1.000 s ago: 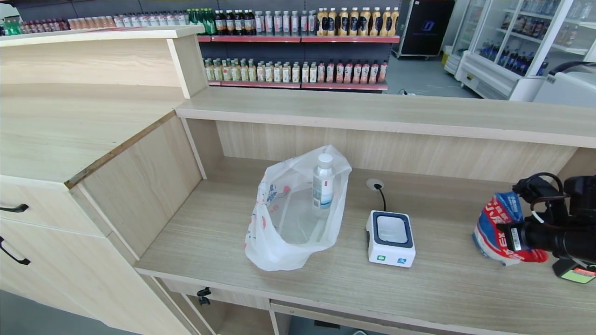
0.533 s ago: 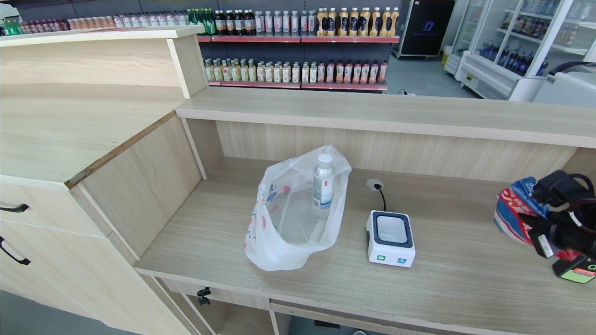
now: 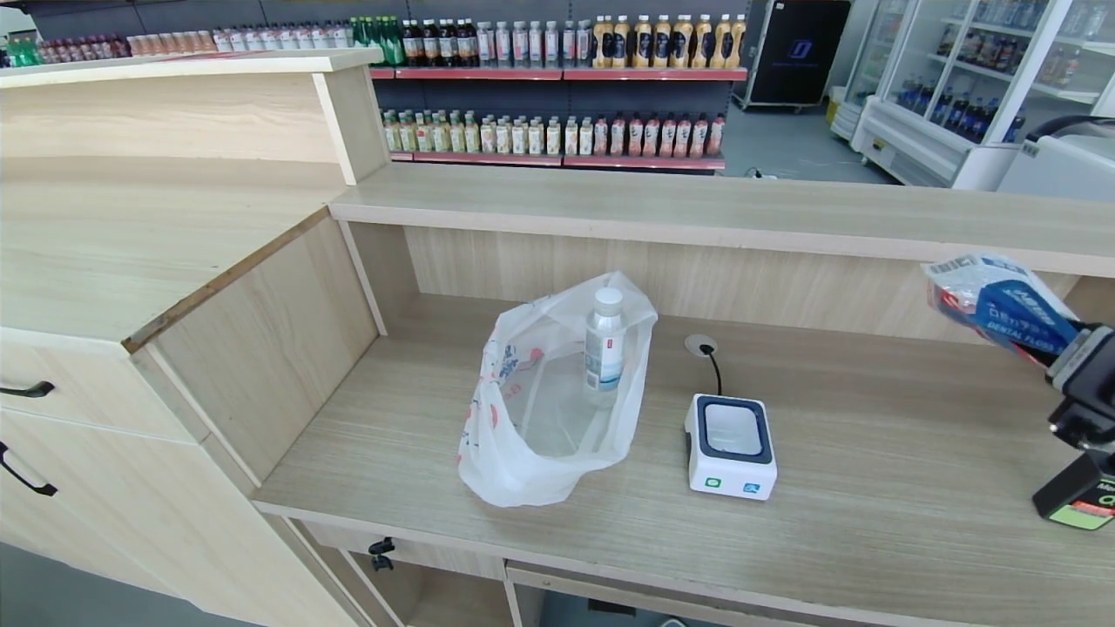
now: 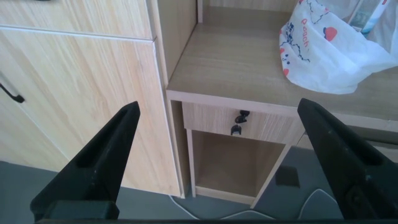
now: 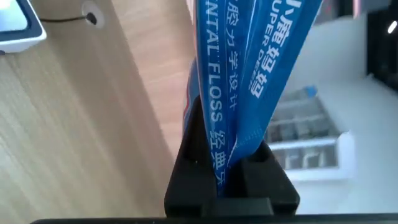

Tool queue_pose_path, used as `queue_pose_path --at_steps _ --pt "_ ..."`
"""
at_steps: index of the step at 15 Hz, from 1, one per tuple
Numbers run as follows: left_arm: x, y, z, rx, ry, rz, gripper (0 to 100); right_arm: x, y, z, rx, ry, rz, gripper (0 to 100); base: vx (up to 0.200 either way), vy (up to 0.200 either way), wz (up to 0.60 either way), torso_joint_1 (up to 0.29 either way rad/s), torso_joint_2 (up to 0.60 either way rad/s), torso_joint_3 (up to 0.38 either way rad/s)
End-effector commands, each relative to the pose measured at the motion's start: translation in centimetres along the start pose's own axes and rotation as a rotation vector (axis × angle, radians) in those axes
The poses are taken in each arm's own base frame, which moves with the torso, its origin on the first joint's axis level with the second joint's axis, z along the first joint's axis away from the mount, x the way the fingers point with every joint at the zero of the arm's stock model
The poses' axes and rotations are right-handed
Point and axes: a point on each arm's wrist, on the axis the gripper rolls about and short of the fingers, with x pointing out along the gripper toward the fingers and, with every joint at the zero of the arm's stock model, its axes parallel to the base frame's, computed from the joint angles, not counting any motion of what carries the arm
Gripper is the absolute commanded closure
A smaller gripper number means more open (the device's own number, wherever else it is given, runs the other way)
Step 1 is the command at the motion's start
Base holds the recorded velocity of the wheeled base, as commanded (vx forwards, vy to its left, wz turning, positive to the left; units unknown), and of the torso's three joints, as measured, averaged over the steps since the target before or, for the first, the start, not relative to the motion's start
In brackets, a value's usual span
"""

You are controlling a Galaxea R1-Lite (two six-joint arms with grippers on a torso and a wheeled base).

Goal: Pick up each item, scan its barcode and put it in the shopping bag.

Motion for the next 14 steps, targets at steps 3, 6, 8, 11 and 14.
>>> queue_pose_path --at_steps 3,6,8,11,14 --pt "0.0 0.0 0.0 0.0 -0.001 0.0 0 -4.0 -1.1 3.4 -0.31 -0.269 -0.128 100 0.0 0.0 0.0 0.0 0.0 0.0" --pt "0.0 0.0 0.0 0.0 -0.001 0.0 0 -6.7 -0.9 4.7 -0.49 -0.411 -0.217 100 0.0 0.0 0.0 0.0 0.0 0.0" --pt "0.0 0.0 0.0 0.0 -0.001 0.0 0 -8.6 -1.0 5.4 -0.582 -0.547 -0.307 100 0.0 0.0 0.0 0.0 0.0 0.0" --pt "0.0 0.0 0.0 0.0 -0.001 0.0 0 -11.7 -1.7 5.9 -0.629 -0.63 -0.448 100 0.0 0.0 0.0 0.0 0.0 0.0" --pt "0.0 0.0 0.0 0.0 -0.001 0.0 0 -14.6 -1.7 5.6 -0.616 -0.647 -0.526 100 0.0 0.0 0.0 0.0 0.0 0.0"
